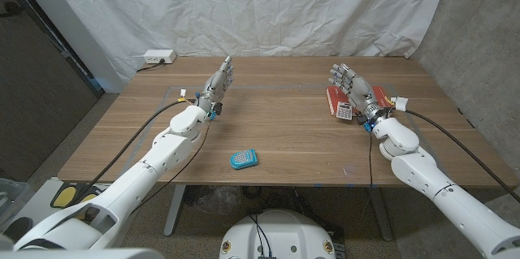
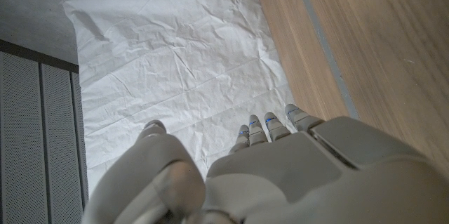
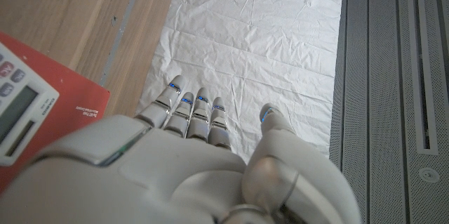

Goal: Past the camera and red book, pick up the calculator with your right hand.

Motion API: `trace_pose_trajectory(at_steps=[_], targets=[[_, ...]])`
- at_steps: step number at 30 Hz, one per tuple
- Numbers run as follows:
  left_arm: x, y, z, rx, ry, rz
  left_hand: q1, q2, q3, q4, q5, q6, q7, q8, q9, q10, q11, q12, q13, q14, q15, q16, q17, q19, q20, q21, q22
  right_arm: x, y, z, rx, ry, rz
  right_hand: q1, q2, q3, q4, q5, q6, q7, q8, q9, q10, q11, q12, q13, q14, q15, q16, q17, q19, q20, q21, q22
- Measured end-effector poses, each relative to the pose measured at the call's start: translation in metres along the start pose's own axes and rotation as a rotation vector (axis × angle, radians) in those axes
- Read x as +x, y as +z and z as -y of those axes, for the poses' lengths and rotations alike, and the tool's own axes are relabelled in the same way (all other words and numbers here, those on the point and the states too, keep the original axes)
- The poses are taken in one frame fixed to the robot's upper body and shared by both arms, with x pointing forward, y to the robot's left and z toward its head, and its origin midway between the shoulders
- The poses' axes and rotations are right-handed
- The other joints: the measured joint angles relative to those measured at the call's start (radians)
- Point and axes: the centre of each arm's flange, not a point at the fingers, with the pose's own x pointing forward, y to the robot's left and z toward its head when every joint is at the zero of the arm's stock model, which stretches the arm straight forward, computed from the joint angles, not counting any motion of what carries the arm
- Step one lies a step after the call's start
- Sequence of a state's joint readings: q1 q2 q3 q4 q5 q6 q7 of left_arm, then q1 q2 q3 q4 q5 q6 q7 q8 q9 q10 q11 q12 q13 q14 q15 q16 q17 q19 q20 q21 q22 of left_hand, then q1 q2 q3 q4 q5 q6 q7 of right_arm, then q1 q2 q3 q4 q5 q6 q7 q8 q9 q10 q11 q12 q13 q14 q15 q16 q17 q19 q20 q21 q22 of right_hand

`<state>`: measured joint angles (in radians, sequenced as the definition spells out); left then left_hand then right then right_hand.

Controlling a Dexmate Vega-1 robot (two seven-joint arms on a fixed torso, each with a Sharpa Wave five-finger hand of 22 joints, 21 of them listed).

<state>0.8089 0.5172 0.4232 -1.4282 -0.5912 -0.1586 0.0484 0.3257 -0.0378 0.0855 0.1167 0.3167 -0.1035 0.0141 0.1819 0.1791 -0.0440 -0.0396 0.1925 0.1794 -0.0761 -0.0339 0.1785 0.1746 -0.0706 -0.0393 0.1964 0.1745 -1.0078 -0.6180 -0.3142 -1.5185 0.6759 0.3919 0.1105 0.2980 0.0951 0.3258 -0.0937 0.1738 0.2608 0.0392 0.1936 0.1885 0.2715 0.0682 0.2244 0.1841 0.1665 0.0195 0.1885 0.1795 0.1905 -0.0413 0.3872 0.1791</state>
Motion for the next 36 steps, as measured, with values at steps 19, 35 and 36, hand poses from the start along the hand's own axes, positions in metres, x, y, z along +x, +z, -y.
trace_pose_trajectory(at_steps=[19, 35, 36], targets=[[0.001, 0.0, -0.002, -0.016, -0.005, 0.03, 0.009, 0.009, -0.003, -0.003, 0.0, 0.0, 0.0, 0.008, 0.0, 0.0, 0.0, 0.0, 0.0, 0.0, 0.0, 0.0, 0.0, 0.0, 0.0, 0.0, 0.0, -0.007, 0.003, -0.006, -0.022, 0.007, 0.014, 0.01, 0.01, 0.008, -0.008, 0.0, 0.004, -0.004, 0.0, 0.0, 0.018, 0.0, 0.0, 0.0, 0.021, -0.007, 0.008, 0.0, 0.016, 0.005, -0.007, 0.0], [0.001, 0.001, 0.001, -0.03, -0.023, 0.051, 0.013, 0.013, 0.002, -0.007, 0.005, 0.0, 0.0, 0.008, 0.0, 0.0, 0.0, 0.0, 0.0, 0.0, 0.0, 0.0, 0.0, 0.0, 0.0, 0.0, 0.0, -0.024, 0.008, -0.019, -0.096, -0.003, 0.028, 0.025, 0.004, 0.011, -0.019, 0.004, 0.013, -0.012, 0.0, 0.0, 0.038, -0.002, 0.008, 0.0, 0.037, -0.012, 0.008, 0.0, 0.027, 0.005, -0.01, 0.0], [0.001, 0.001, 0.001, -0.032, -0.022, 0.047, 0.013, 0.013, 0.002, -0.007, 0.005, 0.0, 0.0, 0.008, 0.0, 0.0, 0.0, 0.0, 0.0, 0.0, 0.0, 0.0, 0.0, 0.0, 0.0, 0.0, 0.0, -0.025, 0.007, -0.02, -0.095, -0.001, 0.027, 0.025, 0.004, 0.011, -0.019, 0.004, 0.013, -0.012, 0.0, 0.0, 0.038, -0.002, 0.008, 0.0, 0.04, -0.015, 0.008, 0.0, 0.031, 0.002, -0.01, 0.0]])
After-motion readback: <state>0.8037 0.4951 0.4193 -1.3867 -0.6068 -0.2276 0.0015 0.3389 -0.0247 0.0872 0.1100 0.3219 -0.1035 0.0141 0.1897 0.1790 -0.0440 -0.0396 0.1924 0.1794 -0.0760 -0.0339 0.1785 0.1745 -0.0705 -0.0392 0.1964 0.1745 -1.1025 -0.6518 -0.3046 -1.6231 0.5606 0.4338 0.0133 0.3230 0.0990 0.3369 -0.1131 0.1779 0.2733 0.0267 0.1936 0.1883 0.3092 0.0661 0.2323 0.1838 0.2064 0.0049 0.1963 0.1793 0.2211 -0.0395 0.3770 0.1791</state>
